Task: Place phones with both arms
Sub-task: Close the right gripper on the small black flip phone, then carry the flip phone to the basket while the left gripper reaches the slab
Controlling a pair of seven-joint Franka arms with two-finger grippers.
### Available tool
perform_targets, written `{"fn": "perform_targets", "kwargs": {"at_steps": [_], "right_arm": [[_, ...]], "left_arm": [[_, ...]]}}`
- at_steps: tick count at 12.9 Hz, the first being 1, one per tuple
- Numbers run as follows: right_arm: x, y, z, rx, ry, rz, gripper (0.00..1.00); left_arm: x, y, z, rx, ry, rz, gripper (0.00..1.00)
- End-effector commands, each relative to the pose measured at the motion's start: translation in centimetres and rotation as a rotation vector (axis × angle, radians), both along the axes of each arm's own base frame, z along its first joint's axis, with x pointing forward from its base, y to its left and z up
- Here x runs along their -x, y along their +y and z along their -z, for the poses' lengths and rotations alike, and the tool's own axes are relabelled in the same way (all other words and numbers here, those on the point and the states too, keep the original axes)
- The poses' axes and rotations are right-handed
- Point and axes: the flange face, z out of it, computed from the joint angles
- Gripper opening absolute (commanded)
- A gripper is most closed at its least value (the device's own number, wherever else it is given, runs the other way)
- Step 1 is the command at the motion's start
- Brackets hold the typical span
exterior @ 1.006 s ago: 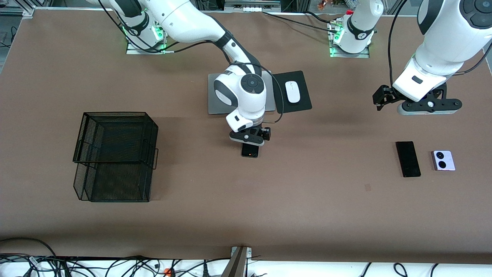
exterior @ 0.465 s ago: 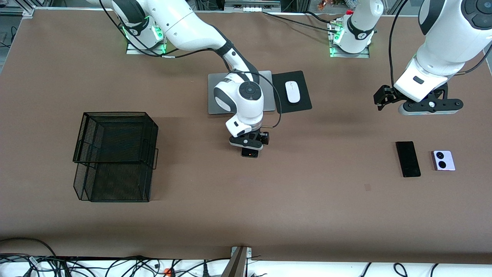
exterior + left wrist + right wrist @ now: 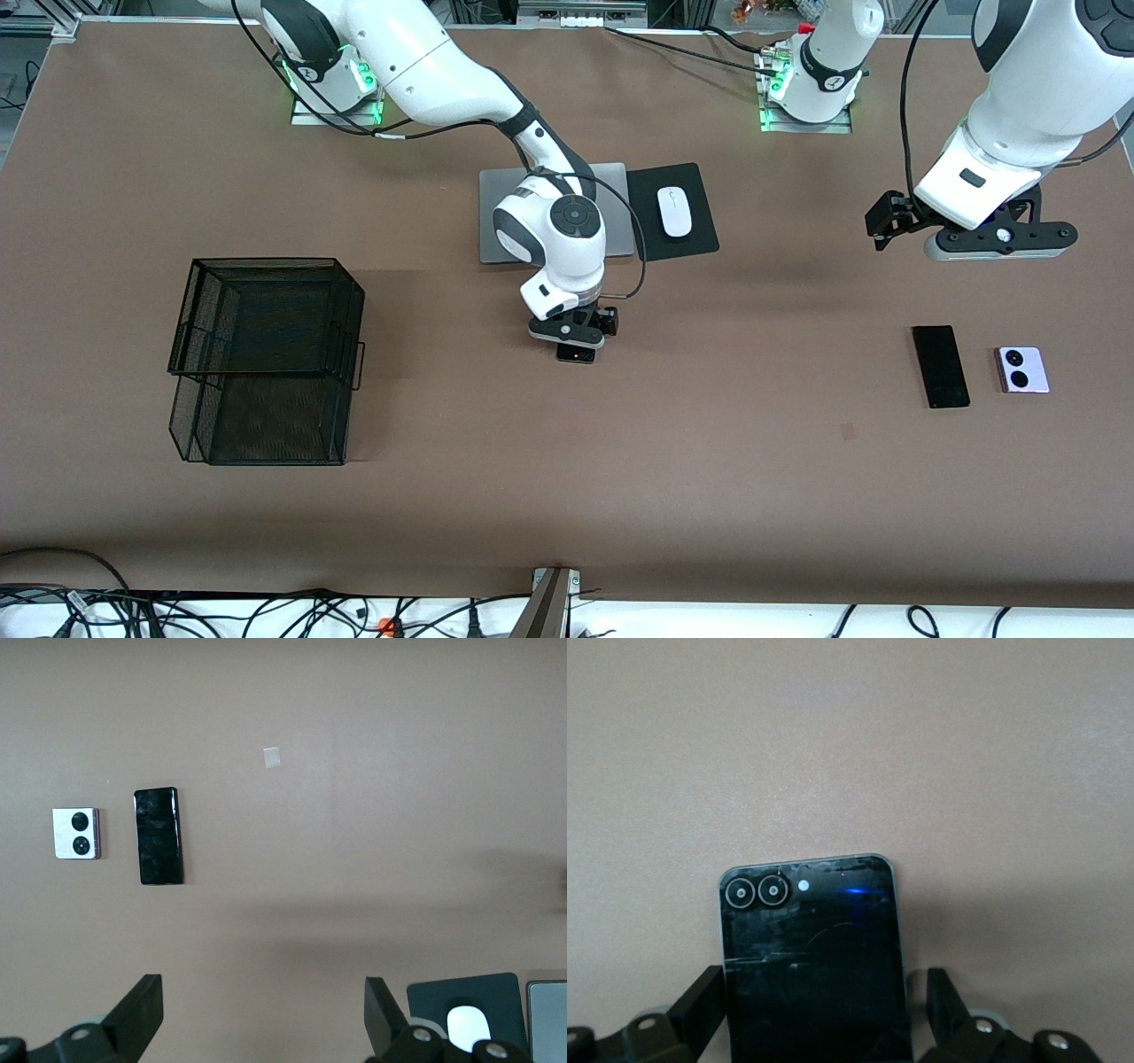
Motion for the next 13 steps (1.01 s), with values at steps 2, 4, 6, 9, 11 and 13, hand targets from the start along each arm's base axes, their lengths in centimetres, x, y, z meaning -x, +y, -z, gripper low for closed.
{"fn": "perform_targets", "kwargs": {"at_steps": [2,4,6,9,11,13], "right_arm": [[-0.4,0.5,-0.1,-0.001,-0.026,-0.045,0.33],[-0.7,0.4,-1.0,0.0,-0.027,-0.046,0.06],[-1.1,-0.1,-3.0,0.025,-0.017,-0.034,0.01],[-2.4,-0.4,-11.8,0.075,0.024,-0.019,0.0],[-2.9,-1.8,-18.8,0.088,0.086,-0.026,0.0],[-3.2,-4.5,-24.9,0.058,0.142,-0.054,0.0]], "left_arm": [[0.0,0.1,-0.6,0.02,0.011,0.002,1.0],[0.0,0.1,-0.6,0.02,0.011,0.0,1.0],[0.0,0.1,-0.6,0.02,0.011,0.0,1.0],[0.1,0.4,-0.5,0.017,0.026,-0.009,1.0],[0.2,0.7,-0.4,0.015,0.037,-0.015,1.0],[0.1,0.9,-0.4,0.015,0.037,-0.02,1.0]]}}
